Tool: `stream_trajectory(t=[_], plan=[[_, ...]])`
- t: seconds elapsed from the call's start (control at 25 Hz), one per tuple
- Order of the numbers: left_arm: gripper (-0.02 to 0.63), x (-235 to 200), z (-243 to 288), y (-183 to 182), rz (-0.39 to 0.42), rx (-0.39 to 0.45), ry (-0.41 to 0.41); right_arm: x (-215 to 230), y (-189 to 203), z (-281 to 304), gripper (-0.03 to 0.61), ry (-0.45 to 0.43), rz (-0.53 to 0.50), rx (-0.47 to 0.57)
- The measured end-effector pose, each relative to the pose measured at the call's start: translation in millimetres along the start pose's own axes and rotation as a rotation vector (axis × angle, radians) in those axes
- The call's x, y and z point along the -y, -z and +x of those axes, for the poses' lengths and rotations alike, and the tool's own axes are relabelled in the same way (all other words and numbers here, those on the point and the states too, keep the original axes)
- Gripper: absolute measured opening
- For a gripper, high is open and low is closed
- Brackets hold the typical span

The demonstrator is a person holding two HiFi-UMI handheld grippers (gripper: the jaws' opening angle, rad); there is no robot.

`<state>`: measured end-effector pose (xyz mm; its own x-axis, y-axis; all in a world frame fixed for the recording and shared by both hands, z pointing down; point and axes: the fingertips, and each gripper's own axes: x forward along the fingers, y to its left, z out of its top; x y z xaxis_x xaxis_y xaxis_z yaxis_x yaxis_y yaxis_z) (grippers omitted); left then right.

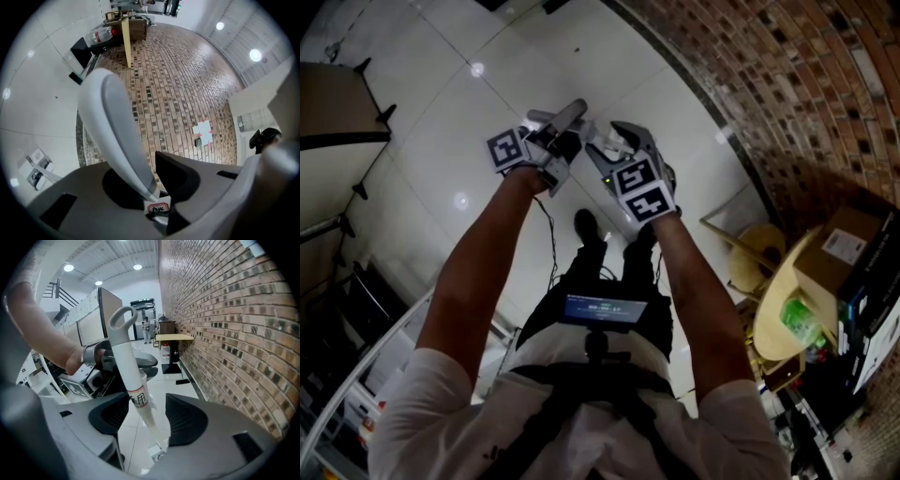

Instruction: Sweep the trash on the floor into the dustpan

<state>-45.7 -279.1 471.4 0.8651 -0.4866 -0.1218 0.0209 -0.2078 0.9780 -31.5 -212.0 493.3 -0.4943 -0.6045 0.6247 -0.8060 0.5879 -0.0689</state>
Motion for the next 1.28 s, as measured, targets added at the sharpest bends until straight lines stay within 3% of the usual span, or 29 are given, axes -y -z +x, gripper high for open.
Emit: stream_trajectory(t=[0.04,0.16,0.2,0.72,1.28], plan=[[0.054,0,0,0,-0.003,0.000,0.000,1,-2,1,0.252,0.007,-0.001,0.005],[0.054,0,0,1,-0.008,-0.005,0.005,10,-7,-4,0.139,0.052,0.003,0.030],[0.054,-1,0,1,-0.009,-0.006,0.005,15,-8,-6,0.137,0.066,0.011,0.037],[0.054,-4,-4,-4,-0.024,0.006,0.004,6,-9,14,0.140,0.005,-0.090,-0.020],[0.054,-5,-8,-12,0.002,0.007,-0.006,12,-1,29,0.190,0.039,-0.086,-0.074]])
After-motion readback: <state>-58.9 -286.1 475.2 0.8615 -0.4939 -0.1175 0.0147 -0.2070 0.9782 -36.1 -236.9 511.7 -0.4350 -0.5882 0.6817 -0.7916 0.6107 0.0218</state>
